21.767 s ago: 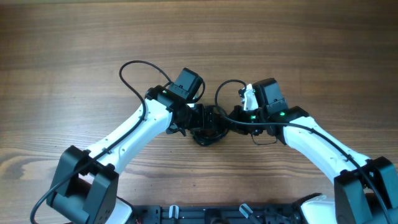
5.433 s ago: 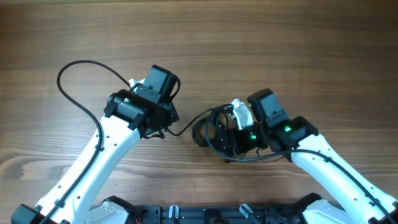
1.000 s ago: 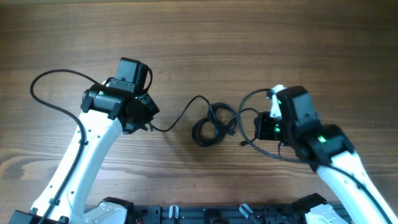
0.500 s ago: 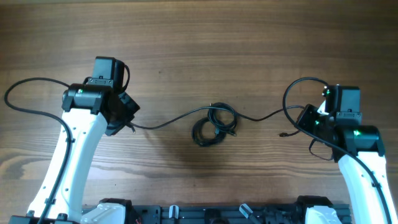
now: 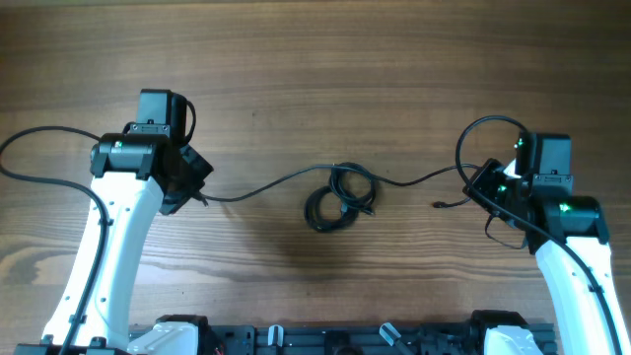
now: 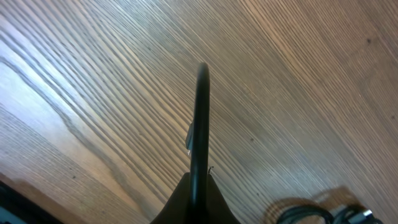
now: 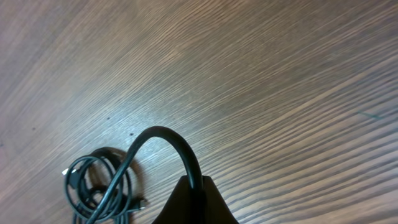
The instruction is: Untangle cables
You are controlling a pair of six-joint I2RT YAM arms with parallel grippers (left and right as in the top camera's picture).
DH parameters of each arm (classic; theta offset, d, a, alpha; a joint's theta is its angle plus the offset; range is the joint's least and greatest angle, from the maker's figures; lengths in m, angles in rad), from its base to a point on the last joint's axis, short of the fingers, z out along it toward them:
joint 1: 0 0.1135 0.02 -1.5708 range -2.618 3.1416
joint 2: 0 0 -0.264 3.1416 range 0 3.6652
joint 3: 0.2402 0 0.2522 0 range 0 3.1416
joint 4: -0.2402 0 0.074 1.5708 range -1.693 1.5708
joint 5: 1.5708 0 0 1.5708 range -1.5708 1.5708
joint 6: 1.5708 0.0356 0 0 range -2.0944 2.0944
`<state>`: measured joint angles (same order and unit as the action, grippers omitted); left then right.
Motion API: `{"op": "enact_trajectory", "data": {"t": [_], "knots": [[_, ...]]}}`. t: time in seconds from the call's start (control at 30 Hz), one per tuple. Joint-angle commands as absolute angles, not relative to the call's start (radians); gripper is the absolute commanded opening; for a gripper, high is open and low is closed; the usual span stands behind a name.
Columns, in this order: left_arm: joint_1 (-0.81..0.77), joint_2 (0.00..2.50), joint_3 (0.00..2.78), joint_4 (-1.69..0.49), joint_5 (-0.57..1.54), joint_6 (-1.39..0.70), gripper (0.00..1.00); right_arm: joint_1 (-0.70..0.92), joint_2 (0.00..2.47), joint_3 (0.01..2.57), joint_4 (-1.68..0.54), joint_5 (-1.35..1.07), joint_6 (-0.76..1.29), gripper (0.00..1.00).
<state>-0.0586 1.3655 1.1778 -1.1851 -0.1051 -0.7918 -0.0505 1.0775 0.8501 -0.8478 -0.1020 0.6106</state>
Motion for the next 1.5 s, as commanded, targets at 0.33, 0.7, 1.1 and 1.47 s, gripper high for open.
{"op": "enact_trajectory", "data": {"t": [0.33,0.7,1.1,1.47], "knots": [[-0.131,1.371,1.176,-0.794,0.307,-0.797,0.04,-0.061,1.085,0.870,-0.707,-0.114,0.705,0.04],[-0.458,1.552,1.176,-0.314,0.295,-0.920,1.00,-0.406,1.085,0.870,-0.773,-0.065,0.706,0.45],[-0.419,1.586,1.176,-0.445,0.307,-0.754,1.00,-0.389,1.085,0.870,-0.717,-0.768,0.221,1.00],[-0.409,1.301,1.178,-0.821,0.011,-0.575,1.00,-0.072,1.208,0.870,-0.683,-0.688,0.293,1.00]]}}
